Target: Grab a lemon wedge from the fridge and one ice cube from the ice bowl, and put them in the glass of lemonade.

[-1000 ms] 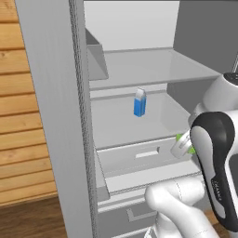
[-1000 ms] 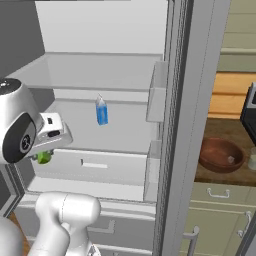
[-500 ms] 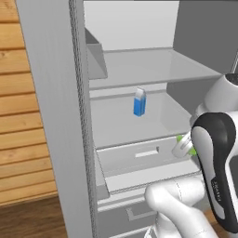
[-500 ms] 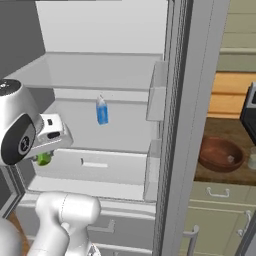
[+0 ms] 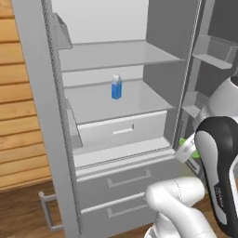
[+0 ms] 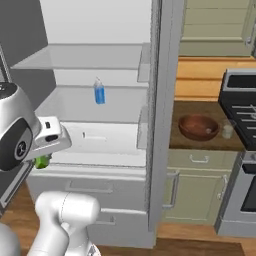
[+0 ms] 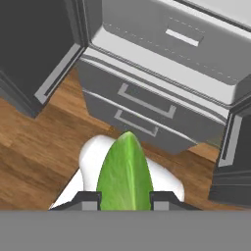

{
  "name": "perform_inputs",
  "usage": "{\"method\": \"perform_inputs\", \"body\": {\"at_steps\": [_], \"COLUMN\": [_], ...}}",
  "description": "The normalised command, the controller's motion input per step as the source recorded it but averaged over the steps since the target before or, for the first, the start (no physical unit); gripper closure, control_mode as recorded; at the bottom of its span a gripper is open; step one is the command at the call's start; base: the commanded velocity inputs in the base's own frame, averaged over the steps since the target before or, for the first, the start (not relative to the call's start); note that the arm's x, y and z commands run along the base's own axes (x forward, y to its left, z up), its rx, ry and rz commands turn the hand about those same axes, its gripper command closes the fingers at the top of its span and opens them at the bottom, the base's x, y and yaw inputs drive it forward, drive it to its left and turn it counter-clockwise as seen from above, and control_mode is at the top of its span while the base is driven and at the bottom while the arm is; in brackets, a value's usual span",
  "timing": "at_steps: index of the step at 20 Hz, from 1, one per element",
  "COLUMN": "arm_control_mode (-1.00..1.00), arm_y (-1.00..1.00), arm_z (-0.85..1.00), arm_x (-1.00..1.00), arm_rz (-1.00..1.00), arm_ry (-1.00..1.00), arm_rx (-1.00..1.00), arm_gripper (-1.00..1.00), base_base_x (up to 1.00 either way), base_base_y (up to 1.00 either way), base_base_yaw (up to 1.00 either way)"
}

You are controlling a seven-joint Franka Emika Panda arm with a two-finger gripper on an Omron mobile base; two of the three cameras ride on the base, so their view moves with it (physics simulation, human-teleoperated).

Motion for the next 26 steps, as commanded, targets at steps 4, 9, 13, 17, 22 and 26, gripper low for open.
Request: {"method": "perform_inputs", "body": {"at_steps": [4, 9, 13, 17, 22, 26], "arm_control_mode": [1.00, 1.00, 1.00, 1.00, 1.00, 1.00], "arm_y": [0.00, 0.00, 0.00, 0.00, 0.00, 0.00], "arm_z": [0.00, 0.00, 0.00, 0.00, 0.00, 0.00], "arm_x": [0.00, 0.00, 0.00, 0.00, 0.00, 0.00], "arm_rz": [0.00, 0.00, 0.00, 0.00, 0.00, 0.00], "arm_ry": [0.00, 0.00, 0.00, 0.00, 0.00, 0.00], "arm_rx": [0.00, 0.00, 0.00, 0.00, 0.00, 0.00], "arm_gripper": [1.00, 1.00, 1.00, 1.00, 1.00, 1.00], "base_base_x": [-0.78, 0.07, 0.05, 0.01, 0.43, 0.89], "base_base_y": [-0.66, -0.58, -0.67, -0.93, -0.63, -0.01], "base_base_yaw": [-0.34, -0.72, -0.74, -0.68, -0.42, 0.27]}}
